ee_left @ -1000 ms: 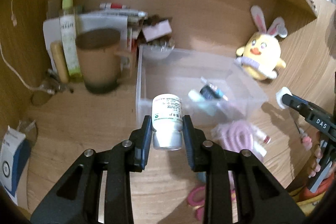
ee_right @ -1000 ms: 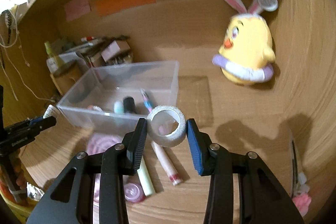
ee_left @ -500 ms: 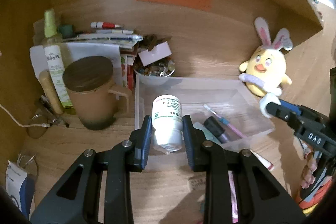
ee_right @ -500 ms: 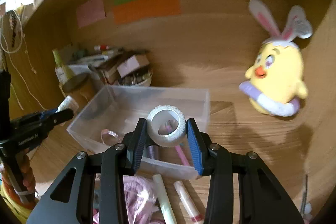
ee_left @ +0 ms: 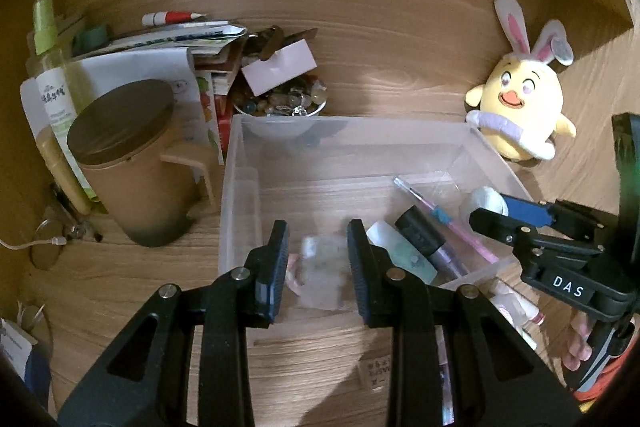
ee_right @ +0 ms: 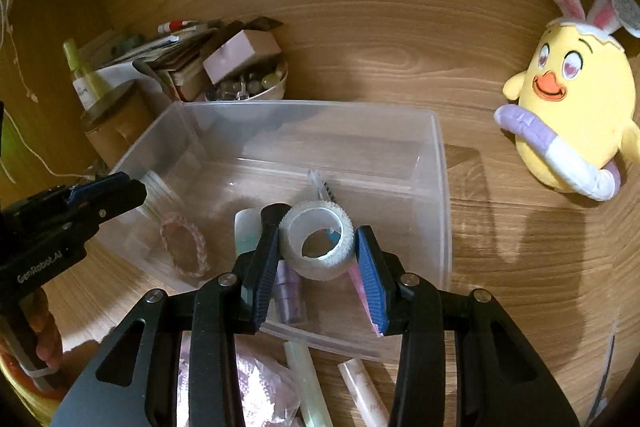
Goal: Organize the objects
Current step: 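Carry the pill bottle and tape roll into the box and open both tools, then grasp the blue tape roll with the left tool while the right grasps the red-capped tube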
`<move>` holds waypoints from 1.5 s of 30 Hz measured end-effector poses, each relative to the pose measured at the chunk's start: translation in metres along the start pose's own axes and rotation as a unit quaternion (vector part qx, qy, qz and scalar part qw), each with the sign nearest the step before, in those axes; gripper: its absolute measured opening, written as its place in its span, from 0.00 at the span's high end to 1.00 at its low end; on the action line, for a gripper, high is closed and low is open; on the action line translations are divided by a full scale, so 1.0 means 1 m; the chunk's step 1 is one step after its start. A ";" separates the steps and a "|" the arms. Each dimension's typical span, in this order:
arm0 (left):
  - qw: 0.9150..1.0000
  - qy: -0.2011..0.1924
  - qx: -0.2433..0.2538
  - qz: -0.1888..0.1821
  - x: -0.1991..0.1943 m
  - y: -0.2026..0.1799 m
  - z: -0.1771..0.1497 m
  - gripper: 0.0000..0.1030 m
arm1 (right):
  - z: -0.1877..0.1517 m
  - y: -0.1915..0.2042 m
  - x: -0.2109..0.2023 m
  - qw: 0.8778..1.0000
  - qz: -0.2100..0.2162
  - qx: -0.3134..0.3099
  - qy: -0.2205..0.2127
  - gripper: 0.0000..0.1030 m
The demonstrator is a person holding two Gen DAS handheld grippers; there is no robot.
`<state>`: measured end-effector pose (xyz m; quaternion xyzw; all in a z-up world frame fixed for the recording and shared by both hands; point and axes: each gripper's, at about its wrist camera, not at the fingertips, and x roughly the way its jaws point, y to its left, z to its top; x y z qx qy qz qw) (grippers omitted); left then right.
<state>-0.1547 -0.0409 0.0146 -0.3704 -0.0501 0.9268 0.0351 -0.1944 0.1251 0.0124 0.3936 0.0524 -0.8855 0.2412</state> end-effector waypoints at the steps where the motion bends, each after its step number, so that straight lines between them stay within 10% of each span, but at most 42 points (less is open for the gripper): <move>1: 1.000 0.001 0.000 -0.002 0.000 0.000 0.000 0.70 | 0.000 0.001 -0.001 1.000 -0.001 -0.003 0.000 0.65; 17: 0.999 -0.032 0.021 -0.012 -0.062 -0.016 -0.031 0.18 | -0.030 -0.009 -0.084 0.998 -0.011 -0.006 -0.061 0.47; 37: 0.997 0.061 0.032 -0.041 -0.041 -0.033 -0.096 0.17 | -0.085 -0.035 -0.041 0.999 -0.026 0.013 0.035 0.50; 45: 0.995 0.071 0.041 -0.053 -0.034 -0.046 -0.106 0.19 | -0.084 -0.033 -0.019 0.998 -0.004 0.013 0.066 0.80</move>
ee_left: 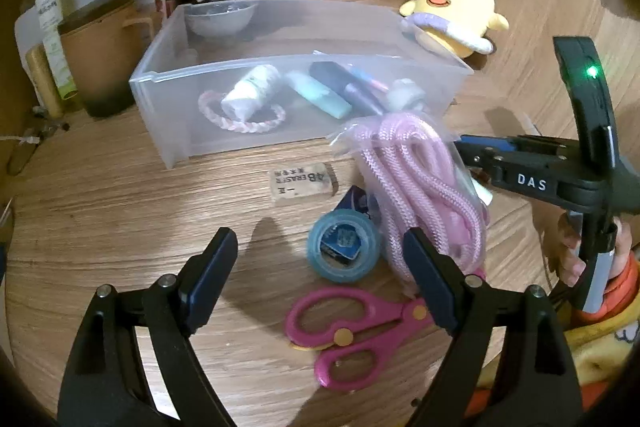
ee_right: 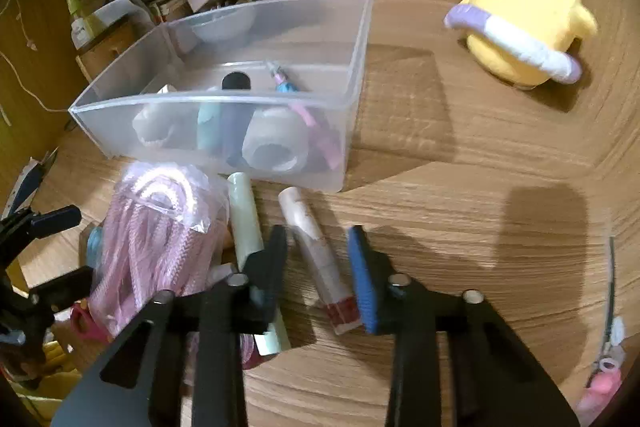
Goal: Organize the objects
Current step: 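Grasp the blue tape roll with the left tool while the right grasps the red-capped tube, then lower the blue tape and red-capped tube into the box and open both tools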
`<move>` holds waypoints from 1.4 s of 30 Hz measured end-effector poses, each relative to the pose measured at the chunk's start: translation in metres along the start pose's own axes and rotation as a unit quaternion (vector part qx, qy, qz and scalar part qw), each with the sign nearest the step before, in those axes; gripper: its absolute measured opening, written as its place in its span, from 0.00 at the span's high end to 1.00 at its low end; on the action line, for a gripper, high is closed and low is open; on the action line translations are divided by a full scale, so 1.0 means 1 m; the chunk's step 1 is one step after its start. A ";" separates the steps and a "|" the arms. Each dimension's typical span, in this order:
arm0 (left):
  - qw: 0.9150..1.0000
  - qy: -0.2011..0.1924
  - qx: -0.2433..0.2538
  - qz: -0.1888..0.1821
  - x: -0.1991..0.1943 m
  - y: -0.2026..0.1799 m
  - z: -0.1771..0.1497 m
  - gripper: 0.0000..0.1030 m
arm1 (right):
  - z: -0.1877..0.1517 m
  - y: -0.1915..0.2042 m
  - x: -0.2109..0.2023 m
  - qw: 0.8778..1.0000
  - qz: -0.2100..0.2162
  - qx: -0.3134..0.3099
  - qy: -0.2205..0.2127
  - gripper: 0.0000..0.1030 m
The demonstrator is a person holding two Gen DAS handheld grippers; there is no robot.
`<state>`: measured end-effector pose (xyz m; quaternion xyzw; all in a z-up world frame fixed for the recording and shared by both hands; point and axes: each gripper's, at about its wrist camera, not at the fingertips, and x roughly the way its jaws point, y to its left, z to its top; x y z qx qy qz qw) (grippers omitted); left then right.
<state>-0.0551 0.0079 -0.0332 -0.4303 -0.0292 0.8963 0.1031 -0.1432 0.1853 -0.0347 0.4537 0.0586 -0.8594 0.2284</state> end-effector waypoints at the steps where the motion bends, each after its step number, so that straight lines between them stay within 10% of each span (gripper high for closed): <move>1: 1.000 -0.001 0.001 0.000 0.000 0.000 0.000 0.23 | -0.001 -0.001 -0.001 1.000 0.001 0.001 0.000 0.82; 12: 1.000 0.006 -0.017 -0.011 0.008 0.009 -0.003 0.63 | -0.017 -0.013 -0.026 0.999 0.000 0.027 -0.031 0.86; 34: 0.991 -0.131 -0.032 0.019 -0.049 0.024 0.067 0.63 | 0.038 0.012 -0.109 0.984 0.014 -0.002 -0.179 0.86; 42: 0.991 -0.122 -0.034 0.035 -0.032 0.038 0.090 0.63 | 0.075 0.033 -0.080 0.984 0.031 -0.014 -0.174 0.86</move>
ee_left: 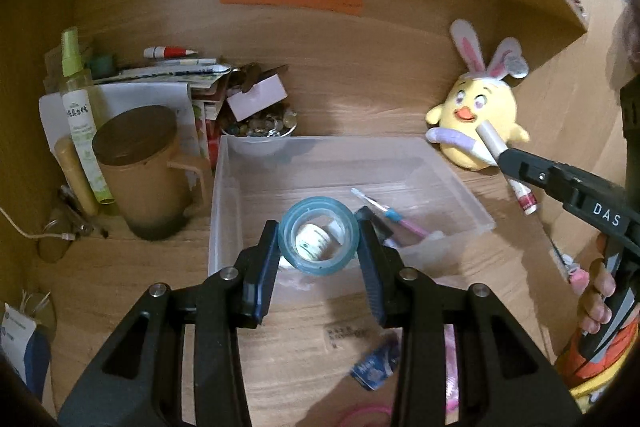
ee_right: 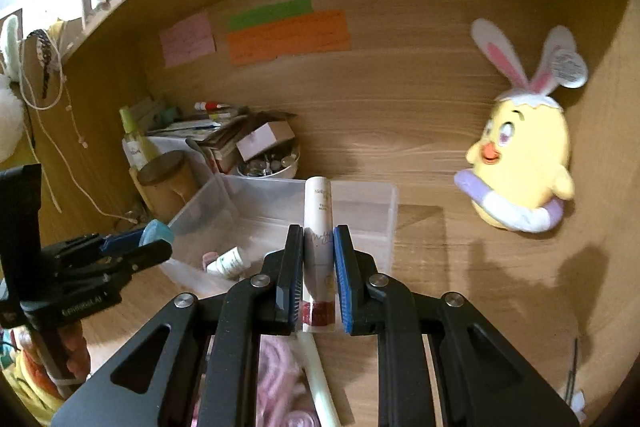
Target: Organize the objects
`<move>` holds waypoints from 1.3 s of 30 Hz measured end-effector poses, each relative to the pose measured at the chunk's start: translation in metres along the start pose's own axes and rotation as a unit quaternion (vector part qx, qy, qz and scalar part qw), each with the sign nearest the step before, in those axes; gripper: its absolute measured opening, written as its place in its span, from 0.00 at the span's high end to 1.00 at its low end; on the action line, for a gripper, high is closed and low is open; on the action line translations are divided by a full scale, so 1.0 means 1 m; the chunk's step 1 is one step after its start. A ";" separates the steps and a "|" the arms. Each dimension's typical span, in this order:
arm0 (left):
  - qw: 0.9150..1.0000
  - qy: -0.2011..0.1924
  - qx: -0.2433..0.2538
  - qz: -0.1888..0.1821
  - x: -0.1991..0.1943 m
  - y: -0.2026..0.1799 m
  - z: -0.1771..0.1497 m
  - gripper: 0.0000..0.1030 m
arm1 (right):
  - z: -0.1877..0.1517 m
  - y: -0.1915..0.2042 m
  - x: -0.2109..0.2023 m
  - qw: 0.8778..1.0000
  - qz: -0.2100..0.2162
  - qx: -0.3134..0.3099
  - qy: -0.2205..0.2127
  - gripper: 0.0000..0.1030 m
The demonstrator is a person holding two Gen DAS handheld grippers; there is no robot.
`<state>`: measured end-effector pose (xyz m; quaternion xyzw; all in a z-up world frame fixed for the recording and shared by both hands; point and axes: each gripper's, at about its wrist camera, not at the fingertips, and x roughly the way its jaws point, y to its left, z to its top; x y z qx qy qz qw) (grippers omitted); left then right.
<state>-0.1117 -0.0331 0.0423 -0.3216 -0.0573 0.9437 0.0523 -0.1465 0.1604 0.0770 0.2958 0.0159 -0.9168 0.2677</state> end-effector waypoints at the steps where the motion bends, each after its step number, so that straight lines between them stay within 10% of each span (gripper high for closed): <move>1: 1.000 0.004 -0.003 0.002 0.004 0.002 0.000 0.63 | 0.001 0.002 0.006 1.000 0.000 -0.002 0.005 0.86; 19: 0.999 0.048 -0.013 0.016 0.041 0.021 -0.003 0.57 | -0.018 0.022 0.098 0.993 0.011 -0.027 0.114 0.86; 29: 0.999 0.024 0.021 0.011 0.004 0.001 -0.016 0.13 | -0.020 0.014 0.053 0.996 0.018 -0.017 0.090 0.65; 39: 0.994 0.094 0.046 -0.020 -0.013 -0.017 -0.082 0.07 | -0.063 -0.006 -0.016 0.997 -0.008 -0.004 0.072 0.55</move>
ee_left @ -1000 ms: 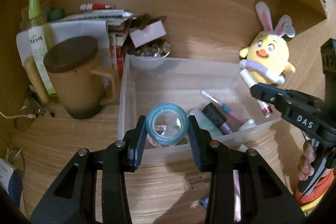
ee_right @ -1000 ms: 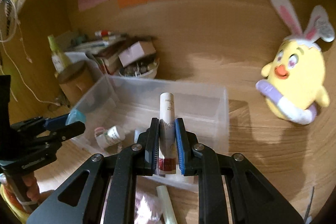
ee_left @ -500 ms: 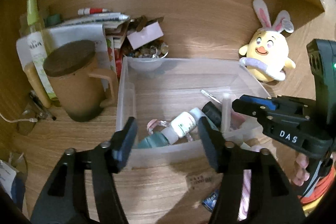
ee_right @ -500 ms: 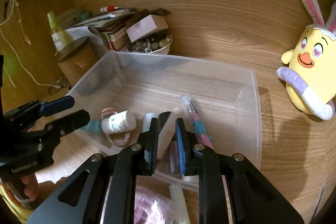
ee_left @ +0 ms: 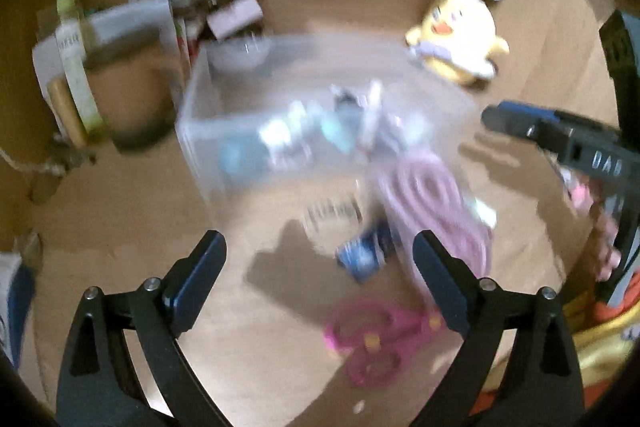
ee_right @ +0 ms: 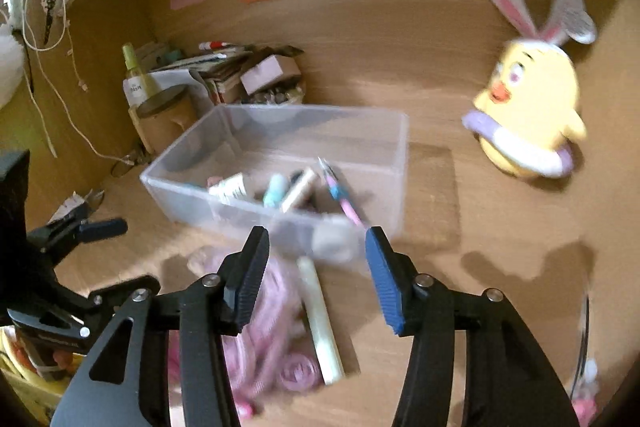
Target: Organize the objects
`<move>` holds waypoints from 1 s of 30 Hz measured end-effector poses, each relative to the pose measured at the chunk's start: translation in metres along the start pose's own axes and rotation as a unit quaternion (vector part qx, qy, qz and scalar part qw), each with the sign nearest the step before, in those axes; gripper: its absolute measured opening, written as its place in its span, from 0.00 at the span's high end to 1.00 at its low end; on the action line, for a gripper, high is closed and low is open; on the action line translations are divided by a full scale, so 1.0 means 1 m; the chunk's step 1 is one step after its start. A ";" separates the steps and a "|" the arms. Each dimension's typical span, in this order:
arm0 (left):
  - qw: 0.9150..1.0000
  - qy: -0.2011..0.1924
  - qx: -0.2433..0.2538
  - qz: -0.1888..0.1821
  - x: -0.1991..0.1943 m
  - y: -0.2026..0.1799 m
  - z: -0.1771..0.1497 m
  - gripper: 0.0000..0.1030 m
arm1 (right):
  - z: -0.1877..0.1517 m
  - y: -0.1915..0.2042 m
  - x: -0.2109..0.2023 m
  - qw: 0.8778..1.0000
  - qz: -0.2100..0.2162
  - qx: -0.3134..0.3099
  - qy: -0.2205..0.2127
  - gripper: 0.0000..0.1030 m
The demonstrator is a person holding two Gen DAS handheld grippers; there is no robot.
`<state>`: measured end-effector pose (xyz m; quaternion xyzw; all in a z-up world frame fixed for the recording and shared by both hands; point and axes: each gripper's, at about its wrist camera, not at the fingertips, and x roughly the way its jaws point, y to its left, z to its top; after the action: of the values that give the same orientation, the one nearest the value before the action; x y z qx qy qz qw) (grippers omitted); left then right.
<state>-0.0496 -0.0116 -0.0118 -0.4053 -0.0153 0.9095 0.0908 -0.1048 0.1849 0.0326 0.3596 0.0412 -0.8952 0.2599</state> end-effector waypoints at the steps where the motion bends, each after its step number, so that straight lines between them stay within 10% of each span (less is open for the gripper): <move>1: 1.000 0.012 0.001 0.000 0.003 -0.002 -0.009 0.07 | -0.005 -0.003 -0.001 1.000 -0.002 0.004 0.005 0.55; 16: 0.996 0.042 0.073 -0.032 0.015 -0.049 -0.047 0.07 | -0.042 -0.012 0.044 0.996 -0.011 0.013 0.089 0.56; 19: 0.996 0.035 0.083 -0.027 0.012 -0.049 -0.053 0.08 | -0.044 -0.010 0.050 0.995 -0.016 0.005 0.096 0.72; 30: 0.999 0.019 0.046 0.012 -0.011 -0.022 -0.067 0.41 | -0.054 -0.015 0.038 0.996 -0.044 0.002 0.080 0.85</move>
<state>0.0109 0.0050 -0.0465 -0.4183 0.0335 0.9023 0.0987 -0.1011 0.1953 -0.0341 0.4284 0.0757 -0.8744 0.2151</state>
